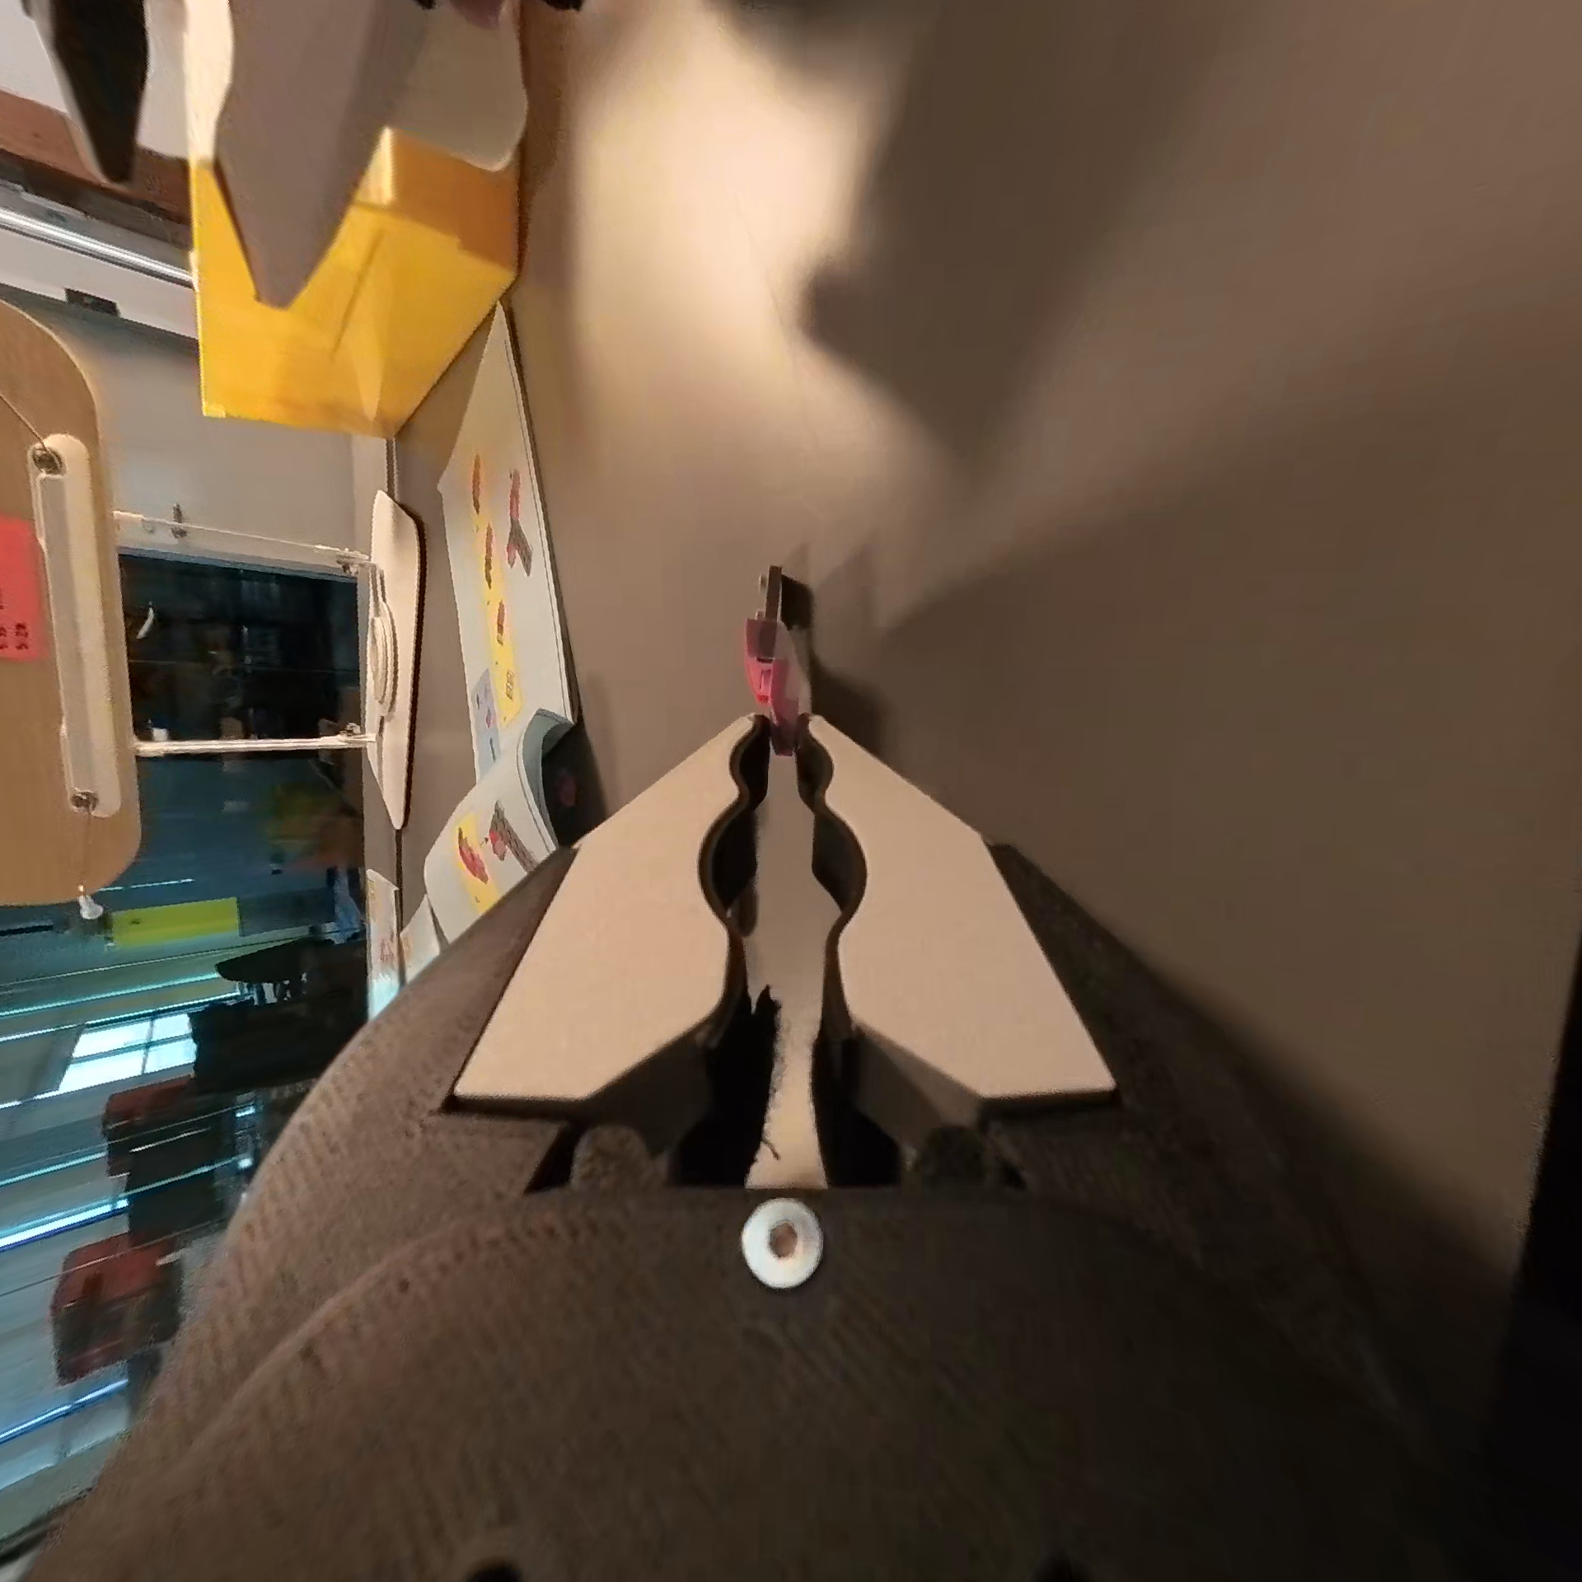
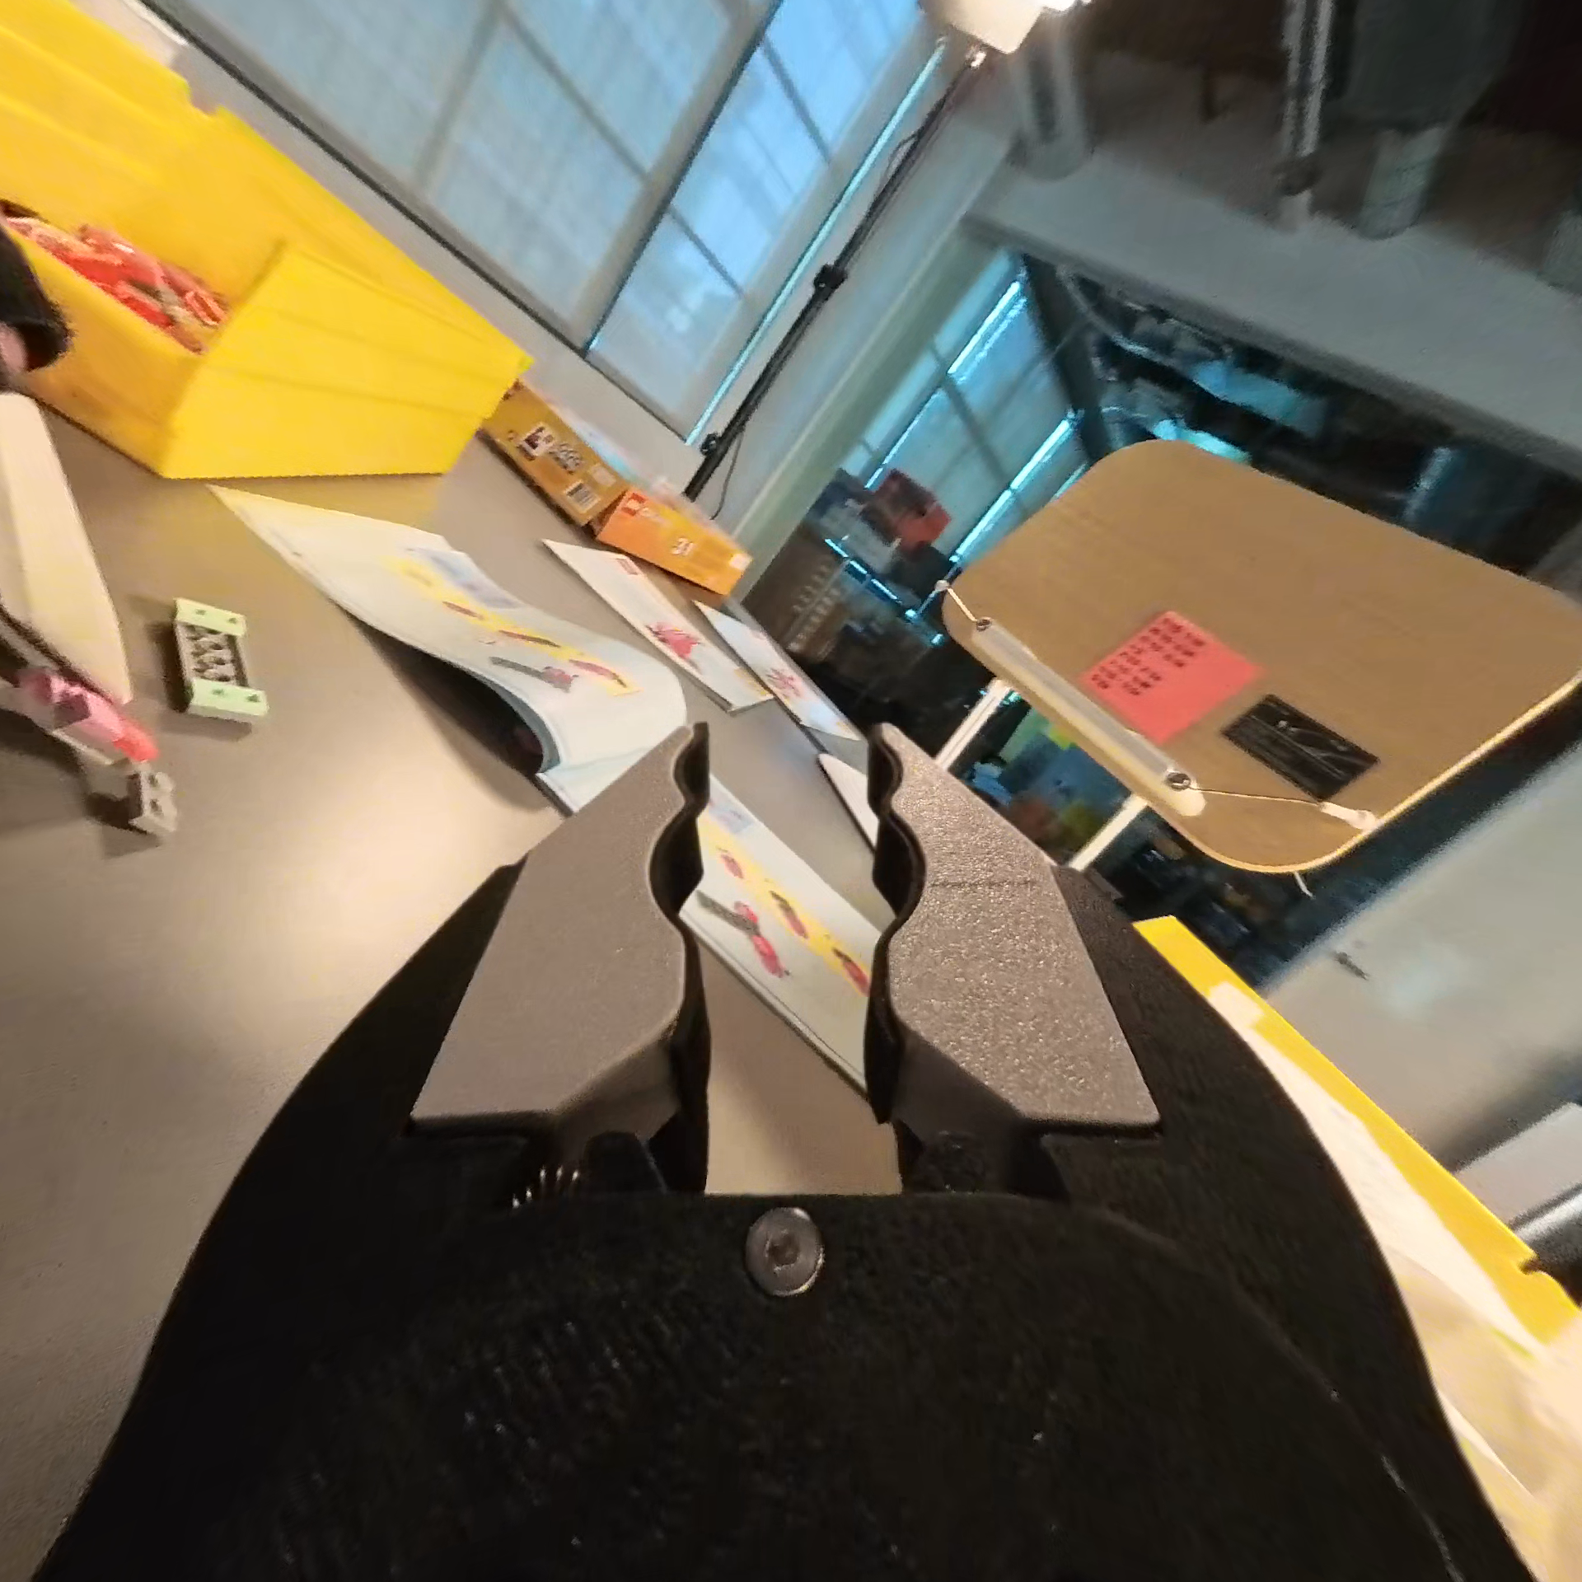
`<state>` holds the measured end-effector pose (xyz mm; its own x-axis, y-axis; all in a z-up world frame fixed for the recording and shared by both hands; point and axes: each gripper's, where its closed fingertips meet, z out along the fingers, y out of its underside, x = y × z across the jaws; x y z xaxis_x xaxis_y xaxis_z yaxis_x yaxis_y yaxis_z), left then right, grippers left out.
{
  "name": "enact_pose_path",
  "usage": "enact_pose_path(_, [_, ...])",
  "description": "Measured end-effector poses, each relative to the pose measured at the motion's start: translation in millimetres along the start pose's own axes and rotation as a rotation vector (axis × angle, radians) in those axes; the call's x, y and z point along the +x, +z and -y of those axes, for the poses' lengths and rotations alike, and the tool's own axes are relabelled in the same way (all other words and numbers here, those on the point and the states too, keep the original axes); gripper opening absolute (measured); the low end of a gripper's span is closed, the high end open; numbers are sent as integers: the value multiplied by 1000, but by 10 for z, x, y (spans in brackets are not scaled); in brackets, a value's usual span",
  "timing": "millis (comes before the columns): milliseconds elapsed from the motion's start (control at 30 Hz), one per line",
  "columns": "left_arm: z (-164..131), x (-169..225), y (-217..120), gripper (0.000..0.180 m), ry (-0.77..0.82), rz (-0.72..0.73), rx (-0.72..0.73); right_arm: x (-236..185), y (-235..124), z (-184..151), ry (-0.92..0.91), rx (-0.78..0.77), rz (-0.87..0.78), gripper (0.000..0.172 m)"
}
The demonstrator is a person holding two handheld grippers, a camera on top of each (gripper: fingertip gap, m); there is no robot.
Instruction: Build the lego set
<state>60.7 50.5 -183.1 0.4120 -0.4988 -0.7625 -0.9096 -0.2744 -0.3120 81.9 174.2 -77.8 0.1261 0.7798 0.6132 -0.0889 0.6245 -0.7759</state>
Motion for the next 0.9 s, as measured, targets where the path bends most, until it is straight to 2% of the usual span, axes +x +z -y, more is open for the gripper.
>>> enact_pose_path(167, [2, 6, -1, 4, 0, -22, -15, 66, -13, -21, 29, -10, -32, 34])
enact_pose_path(367, [71, 77, -50, 6, -183, -161, 35, 53, -18, -31, 33, -16, -26, 29])
enact_pose_path(500, [168, 127, -137, 27, -327, -279, 125, 51, -23, -42, 41, -23, -22, 29])
enact_pose_path(767, [209, 162, -184, 48, -574, -413, 214, 73, -34, -43, 56, -21, -30, 29])
enact_pose_path(900, [236, 208, -227, 52, -732, -541, 269, 84, -37, -42, 64, -19, -33, 28])
